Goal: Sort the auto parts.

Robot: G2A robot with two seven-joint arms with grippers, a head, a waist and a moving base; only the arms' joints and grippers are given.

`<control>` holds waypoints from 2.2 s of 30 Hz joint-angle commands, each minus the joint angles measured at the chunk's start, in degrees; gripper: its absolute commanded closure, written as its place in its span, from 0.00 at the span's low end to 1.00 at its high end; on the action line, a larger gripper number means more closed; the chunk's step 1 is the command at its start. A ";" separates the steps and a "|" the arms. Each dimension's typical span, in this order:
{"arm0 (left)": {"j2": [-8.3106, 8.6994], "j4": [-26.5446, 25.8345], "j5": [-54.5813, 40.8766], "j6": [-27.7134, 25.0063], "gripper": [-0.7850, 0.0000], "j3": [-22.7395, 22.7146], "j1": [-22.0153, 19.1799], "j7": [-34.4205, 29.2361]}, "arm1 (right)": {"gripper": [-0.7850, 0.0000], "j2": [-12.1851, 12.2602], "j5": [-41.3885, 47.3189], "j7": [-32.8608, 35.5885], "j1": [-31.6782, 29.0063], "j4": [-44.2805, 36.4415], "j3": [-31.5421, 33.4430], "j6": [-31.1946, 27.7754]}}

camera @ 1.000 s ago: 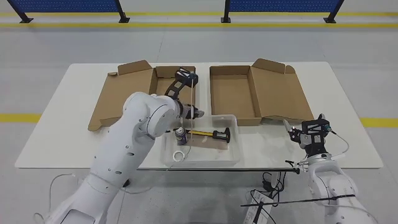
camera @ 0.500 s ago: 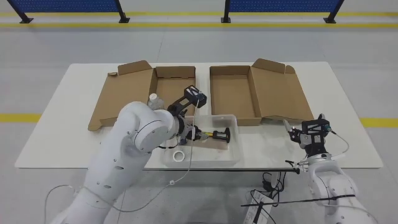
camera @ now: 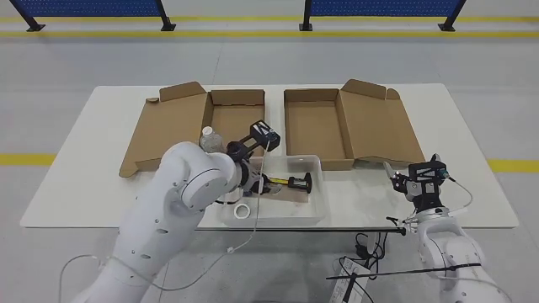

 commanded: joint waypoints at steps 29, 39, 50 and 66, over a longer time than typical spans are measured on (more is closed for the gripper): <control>3.33 3.01 -3.26 -6.76 0.55 5.87 -2.44 -4.05 | 0.00 0.00 0.00 0.00 0.00 0.00 0.00 0.00; 4.48 5.18 -4.20 -6.78 0.54 8.38 -3.62 -4.02 | 0.00 0.00 0.00 0.00 0.00 0.00 0.00 0.00; 5.03 8.70 -5.10 -7.17 0.55 10.24 -5.02 -3.63 | 0.00 0.00 0.00 0.00 0.00 0.00 0.00 0.00; 4.75 14.68 -3.35 -7.91 0.52 14.55 -6.82 -2.89 | 0.00 0.00 0.00 0.00 0.00 0.00 0.00 0.00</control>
